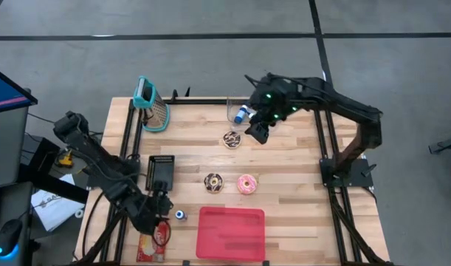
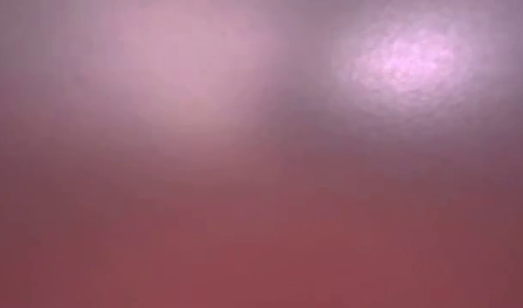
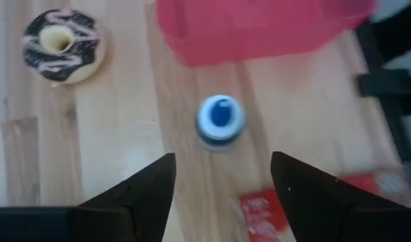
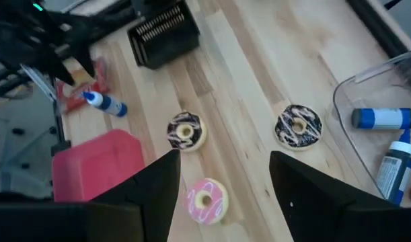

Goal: Pick & Place Food Item
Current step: Put the blue food coloring bottle into the transparent bin, then put the red popcorn bag into the red bin

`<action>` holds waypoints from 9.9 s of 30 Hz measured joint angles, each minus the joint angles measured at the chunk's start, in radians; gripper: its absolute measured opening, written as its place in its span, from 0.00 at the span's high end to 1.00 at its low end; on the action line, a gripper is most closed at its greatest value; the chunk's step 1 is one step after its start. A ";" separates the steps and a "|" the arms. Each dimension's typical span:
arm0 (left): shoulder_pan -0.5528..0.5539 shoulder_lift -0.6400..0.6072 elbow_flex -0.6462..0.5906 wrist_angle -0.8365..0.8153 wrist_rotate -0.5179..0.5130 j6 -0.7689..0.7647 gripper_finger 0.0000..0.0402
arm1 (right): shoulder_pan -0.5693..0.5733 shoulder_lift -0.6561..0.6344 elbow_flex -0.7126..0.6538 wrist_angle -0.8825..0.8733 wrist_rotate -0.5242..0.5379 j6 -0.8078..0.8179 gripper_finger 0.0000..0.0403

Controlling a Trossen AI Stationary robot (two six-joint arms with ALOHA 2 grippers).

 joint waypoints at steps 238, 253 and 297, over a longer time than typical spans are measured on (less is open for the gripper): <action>0.044 -0.200 -0.029 -0.087 0.409 -0.380 0.42 | 0.488 -0.193 -0.148 -0.150 0.592 0.701 0.50; 0.103 -0.102 -0.233 0.168 0.565 -0.538 0.42 | 0.608 -0.188 -0.148 -0.155 0.618 0.696 0.50; 0.181 0.030 -0.405 0.435 0.655 -0.494 1.00 | 0.691 -0.187 -0.148 -0.172 0.615 0.756 0.50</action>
